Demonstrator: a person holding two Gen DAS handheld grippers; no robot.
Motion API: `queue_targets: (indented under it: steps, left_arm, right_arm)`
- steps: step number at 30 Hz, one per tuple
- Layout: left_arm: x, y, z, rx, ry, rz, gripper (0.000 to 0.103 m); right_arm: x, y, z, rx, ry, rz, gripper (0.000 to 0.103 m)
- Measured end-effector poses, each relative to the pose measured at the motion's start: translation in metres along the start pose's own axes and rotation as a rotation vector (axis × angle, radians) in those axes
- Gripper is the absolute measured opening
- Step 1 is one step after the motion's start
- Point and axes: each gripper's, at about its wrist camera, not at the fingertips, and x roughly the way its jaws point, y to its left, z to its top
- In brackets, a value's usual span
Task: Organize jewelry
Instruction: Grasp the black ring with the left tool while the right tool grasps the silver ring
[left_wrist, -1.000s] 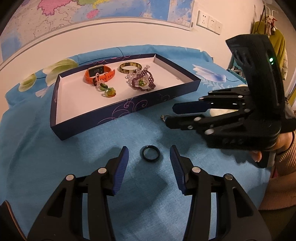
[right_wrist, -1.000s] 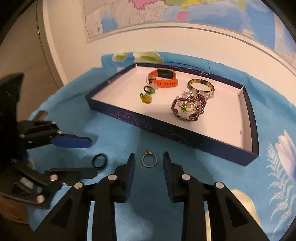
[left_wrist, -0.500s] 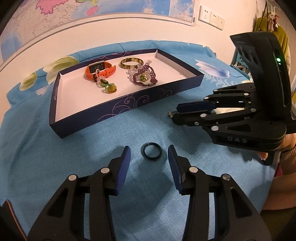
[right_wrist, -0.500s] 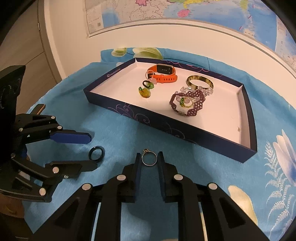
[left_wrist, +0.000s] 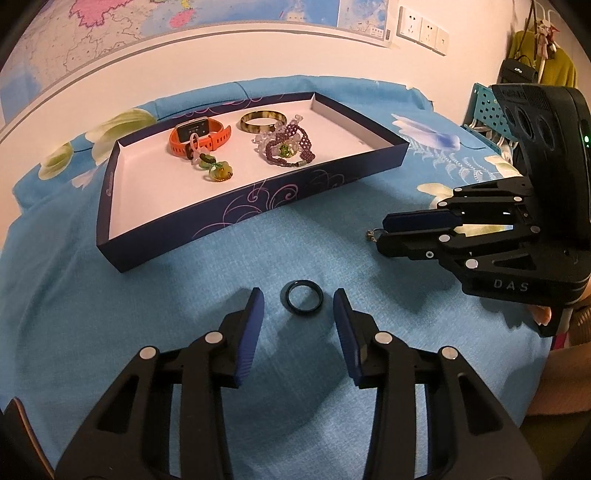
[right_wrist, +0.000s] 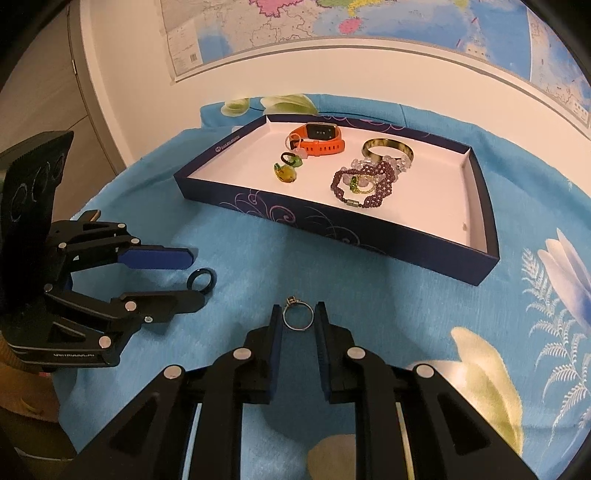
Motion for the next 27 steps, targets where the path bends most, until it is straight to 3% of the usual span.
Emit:
queue_targets:
  steps: [7,18,27]
  left_arm:
    - [0.0005,0.0011,0.0,-0.005,0.001,0.01,0.025]
    - [0.0007,0.0004,0.0008,-0.003,0.001,0.009,0.022]
    - [-0.0004,-0.0017,0.001,0.001,-0.002,0.019,0.022]
  right_arm:
    - [0.0003,0.0027,-0.0011,-0.005,0.0,-0.009,0.017]
    - [0.0022,0.0055,-0.002,-0.025,0.005,-0.025,0.02]
    - [0.0016,0.0043,-0.0012,-0.02,-0.002,-0.026,0.016]
